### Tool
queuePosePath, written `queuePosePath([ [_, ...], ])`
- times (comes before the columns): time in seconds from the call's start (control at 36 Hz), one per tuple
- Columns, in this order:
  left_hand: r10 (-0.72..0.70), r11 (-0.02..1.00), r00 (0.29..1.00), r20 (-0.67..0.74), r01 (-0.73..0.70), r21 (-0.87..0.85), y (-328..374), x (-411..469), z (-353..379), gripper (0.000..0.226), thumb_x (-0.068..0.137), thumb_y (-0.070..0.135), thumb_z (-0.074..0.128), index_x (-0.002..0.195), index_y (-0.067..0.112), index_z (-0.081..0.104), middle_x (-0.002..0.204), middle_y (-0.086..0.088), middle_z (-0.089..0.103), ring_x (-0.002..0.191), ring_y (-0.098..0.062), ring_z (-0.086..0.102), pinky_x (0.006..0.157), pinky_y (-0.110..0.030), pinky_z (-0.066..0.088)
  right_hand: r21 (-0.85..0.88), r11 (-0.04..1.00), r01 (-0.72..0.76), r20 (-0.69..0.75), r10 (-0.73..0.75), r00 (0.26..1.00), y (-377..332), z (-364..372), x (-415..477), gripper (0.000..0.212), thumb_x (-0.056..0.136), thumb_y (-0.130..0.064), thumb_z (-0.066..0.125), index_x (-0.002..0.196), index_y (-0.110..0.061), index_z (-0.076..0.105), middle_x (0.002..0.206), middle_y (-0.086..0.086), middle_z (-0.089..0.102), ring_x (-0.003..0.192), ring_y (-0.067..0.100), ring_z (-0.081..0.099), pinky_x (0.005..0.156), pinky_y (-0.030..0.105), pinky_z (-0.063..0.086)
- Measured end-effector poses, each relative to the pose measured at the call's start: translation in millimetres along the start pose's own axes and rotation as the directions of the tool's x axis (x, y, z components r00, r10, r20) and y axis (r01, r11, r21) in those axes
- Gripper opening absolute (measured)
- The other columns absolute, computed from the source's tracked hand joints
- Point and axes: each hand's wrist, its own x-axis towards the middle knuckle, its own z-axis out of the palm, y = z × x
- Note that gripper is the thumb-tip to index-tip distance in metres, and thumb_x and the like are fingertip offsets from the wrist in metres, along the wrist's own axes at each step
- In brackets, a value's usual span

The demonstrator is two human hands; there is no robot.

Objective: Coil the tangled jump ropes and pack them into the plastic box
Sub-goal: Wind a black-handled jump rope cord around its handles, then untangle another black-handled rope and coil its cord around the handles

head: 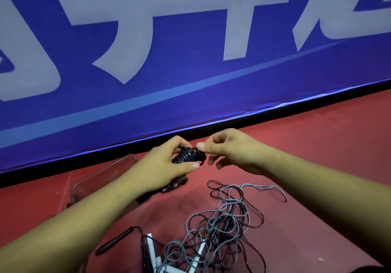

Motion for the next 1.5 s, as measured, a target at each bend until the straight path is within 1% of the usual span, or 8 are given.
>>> queuePosePath([
  [0.33, -0.065, 0.958, 0.997, -0.043, 0.051, -0.282, 3, 10, -1, 0.031, 0.088, 0.023, 0.073, 0.111, 0.016, 0.053, 0.090, -0.001, 0.071, 0.058, -0.023, 0.065, 0.053, -0.025, 0.052, 0.073, 0.996, 0.042, -0.428, -0.006, 0.904, -2, 10, 19, 0.029, 0.097, -0.004, 0.040, 0.076, -0.003, 0.061, 0.084, 0.017, 0.065, 0.068, 0.021, 0.065, 0.060, 0.036, 0.059],
  [0.58, -0.182, 0.961, 0.969, 0.167, 0.211, -0.180, -33, 23, 2, 0.083, 0.066, 0.038, 0.089, 0.136, 0.037, 0.046, 0.117, 0.001, 0.068, 0.090, -0.007, 0.072, 0.086, -0.021, 0.055, 0.454, 0.874, -0.170, -0.265, 0.315, 0.911, 6, 17, 38, 0.020, 0.097, 0.001, 0.028, 0.086, -0.004, 0.045, 0.081, 0.022, 0.055, 0.068, 0.042, 0.066, 0.055, 0.047, 0.059],
  [0.78, -0.449, 0.716, 0.857, 0.254, 0.515, -0.472, -99, 35, -2, 0.017, 0.093, 0.028, 0.066, 0.105, 0.018, 0.060, 0.095, -0.008, 0.063, 0.066, -0.021, 0.064, 0.060, -0.033, 0.059, 0.521, 0.833, -0.187, -0.370, 0.418, 0.830, 53, 30, 94, 0.031, 0.091, 0.010, 0.024, 0.112, 0.003, 0.046, 0.092, 0.029, 0.057, 0.044, 0.035, 0.065, 0.041, 0.040, 0.055],
  [1.03, -0.591, 0.553, 0.776, 0.220, 0.588, -0.590, -211, 53, 70, 0.032, 0.090, -0.002, 0.067, 0.117, 0.010, 0.056, 0.115, -0.012, 0.059, 0.073, -0.018, 0.064, 0.075, -0.027, 0.061, 0.579, 0.732, -0.358, -0.383, 0.632, 0.673, 186, 69, 144, 0.027, 0.088, 0.008, 0.033, 0.108, 0.010, 0.052, 0.066, 0.029, 0.065, 0.064, 0.045, 0.068, 0.075, 0.063, 0.056],
  [1.14, -0.660, 0.506, 0.718, 0.221, 0.643, -0.574, -254, 57, 94, 0.033, 0.089, 0.013, 0.073, 0.117, 0.020, 0.057, 0.105, -0.003, 0.068, 0.068, -0.015, 0.058, 0.081, -0.032, 0.059, 0.516, 0.733, -0.443, -0.338, 0.650, 0.681, 228, 86, 156, 0.020, 0.091, 0.010, 0.041, 0.105, -0.001, 0.050, 0.079, 0.020, 0.062, 0.050, 0.029, 0.066, 0.059, 0.048, 0.061],
  [1.28, -0.698, 0.573, 0.707, 0.113, 0.645, -0.505, -305, 66, 113, 0.018, 0.090, 0.019, 0.072, 0.108, 0.022, 0.067, 0.082, 0.000, 0.068, 0.052, -0.011, 0.044, 0.044, -0.017, 0.042, 0.500, 0.712, -0.493, -0.329, 0.683, 0.652, 276, 97, 186, 0.013, 0.091, 0.007, 0.046, 0.100, -0.003, 0.048, 0.087, 0.022, 0.063, 0.083, 0.035, 0.067, 0.080, 0.051, 0.056],
  [1.39, -0.758, 0.329, 0.638, 0.134, 0.552, -0.766, -330, 78, 120, 0.034, 0.092, 0.000, 0.064, 0.126, 0.001, 0.059, 0.106, -0.011, 0.066, 0.082, -0.020, 0.061, 0.076, -0.025, 0.056, 0.336, 0.809, -0.483, -0.468, 0.588, 0.660, 296, 106, 207, 0.005, 0.097, -0.009, 0.050, 0.101, -0.009, 0.047, 0.083, 0.011, 0.057, 0.063, 0.019, 0.057, 0.046, 0.023, 0.049],
  [1.5, -0.766, 0.263, 0.640, 0.066, 0.405, -0.876, -336, 88, 131, 0.058, 0.095, -0.018, 0.042, 0.149, 0.004, 0.036, 0.119, -0.016, 0.058, 0.121, -0.029, 0.055, 0.108, -0.036, 0.042, 0.490, 0.773, -0.403, -0.384, 0.606, 0.696, 316, 112, 221, 0.013, 0.093, -0.005, 0.050, 0.082, -0.011, 0.050, 0.077, 0.009, 0.058, 0.075, 0.024, 0.059, 0.066, 0.035, 0.047],
])
